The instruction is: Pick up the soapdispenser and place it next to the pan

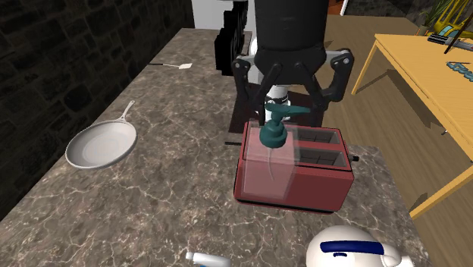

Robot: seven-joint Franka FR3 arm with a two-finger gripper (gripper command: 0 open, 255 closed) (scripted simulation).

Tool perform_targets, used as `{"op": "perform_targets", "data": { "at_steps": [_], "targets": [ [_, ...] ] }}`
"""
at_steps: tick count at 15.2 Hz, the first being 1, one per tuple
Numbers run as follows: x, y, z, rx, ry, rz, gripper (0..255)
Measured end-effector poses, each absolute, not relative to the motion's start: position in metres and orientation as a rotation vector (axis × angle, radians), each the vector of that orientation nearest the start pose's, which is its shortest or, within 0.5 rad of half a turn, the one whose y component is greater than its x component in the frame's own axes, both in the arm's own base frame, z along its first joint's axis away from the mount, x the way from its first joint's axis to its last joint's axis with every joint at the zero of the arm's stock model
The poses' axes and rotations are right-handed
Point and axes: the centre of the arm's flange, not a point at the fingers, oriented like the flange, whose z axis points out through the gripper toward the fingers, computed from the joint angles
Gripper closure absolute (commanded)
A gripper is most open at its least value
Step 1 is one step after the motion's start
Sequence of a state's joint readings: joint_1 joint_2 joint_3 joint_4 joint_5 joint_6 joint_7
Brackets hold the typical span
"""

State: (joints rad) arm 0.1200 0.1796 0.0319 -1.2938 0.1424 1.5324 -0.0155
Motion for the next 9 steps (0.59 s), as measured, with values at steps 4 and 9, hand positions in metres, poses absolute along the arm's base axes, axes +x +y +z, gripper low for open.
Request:
{"op": "perform_targets", "data": {
  "at_steps": [4,9],
  "targets": [
    [0.598,0.090,0.656,-2.978,-0.263,-0.073,255],
    [0.603,0.031,0.635,-2.978,-0.262,-0.072,255]
  ]
}}
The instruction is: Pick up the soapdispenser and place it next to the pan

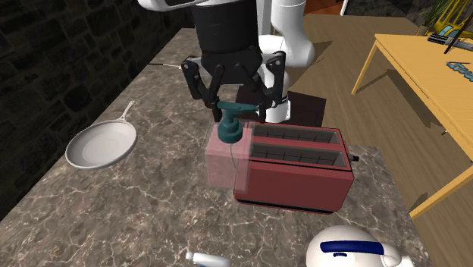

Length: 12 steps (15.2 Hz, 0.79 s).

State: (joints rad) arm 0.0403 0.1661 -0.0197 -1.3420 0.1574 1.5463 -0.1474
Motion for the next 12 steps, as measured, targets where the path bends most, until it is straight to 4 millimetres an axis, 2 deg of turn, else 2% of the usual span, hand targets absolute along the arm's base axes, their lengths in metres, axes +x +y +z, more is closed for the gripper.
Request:
{"op": "perform_targets", "data": {
  "at_steps": [10,12],
  "targets": [
    [0.613,-0.094,0.591,-2.978,-0.261,-0.072,255],
    [0.617,-0.117,0.588,-2.978,-0.262,-0.072,255]
  ]
}}
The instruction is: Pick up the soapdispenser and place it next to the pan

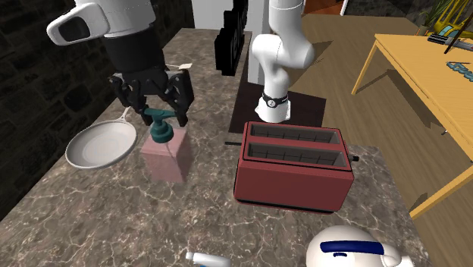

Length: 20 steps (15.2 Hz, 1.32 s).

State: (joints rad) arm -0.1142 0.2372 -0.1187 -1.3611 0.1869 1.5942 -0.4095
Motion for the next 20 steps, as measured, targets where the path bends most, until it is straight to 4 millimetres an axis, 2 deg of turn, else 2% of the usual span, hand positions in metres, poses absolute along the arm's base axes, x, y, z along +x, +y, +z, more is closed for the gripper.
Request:
{"op": "perform_targets", "data": {
  "at_steps": [6,8,14,16,20],
  "targets": [
    [0.621,-0.189,0.558,-2.977,-0.262,-0.072,255],
    [0.623,-0.222,0.552,-2.978,-0.261,-0.073,255],
    [0.630,-0.292,0.525,-2.978,-0.262,-0.072,255],
    [0.630,-0.302,0.514,-2.977,-0.262,-0.071,255],
    [0.629,-0.305,0.493,-2.977,-0.263,-0.071,255]
  ]
}}
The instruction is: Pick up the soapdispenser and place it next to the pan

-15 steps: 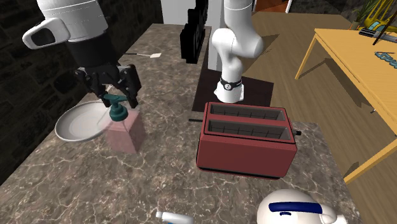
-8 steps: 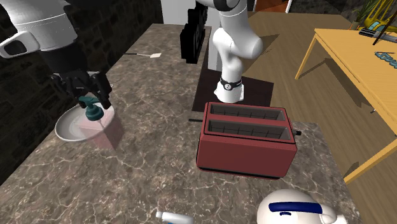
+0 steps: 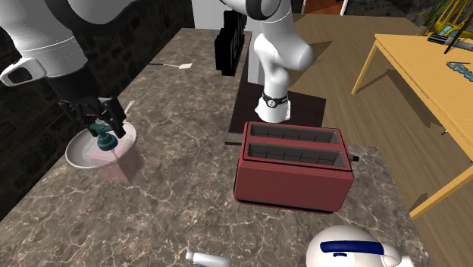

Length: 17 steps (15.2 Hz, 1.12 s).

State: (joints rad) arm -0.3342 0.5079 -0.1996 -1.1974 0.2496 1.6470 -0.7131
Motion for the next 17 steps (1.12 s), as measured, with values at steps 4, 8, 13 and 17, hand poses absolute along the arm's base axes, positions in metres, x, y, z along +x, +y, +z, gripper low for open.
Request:
{"op": "perform_targets", "data": {
  "at_steps": [4,8,13,17],
  "targets": [
    [0.629,-0.305,0.472,-2.977,-0.263,-0.072,255],
    [0.630,-0.305,0.451,-2.977,-0.263,-0.072,255],
    [0.631,-0.305,0.425,-2.977,-0.264,-0.072,255],
    [0.630,-0.305,0.414,-2.977,-0.263,-0.072,255]
  ]
}}
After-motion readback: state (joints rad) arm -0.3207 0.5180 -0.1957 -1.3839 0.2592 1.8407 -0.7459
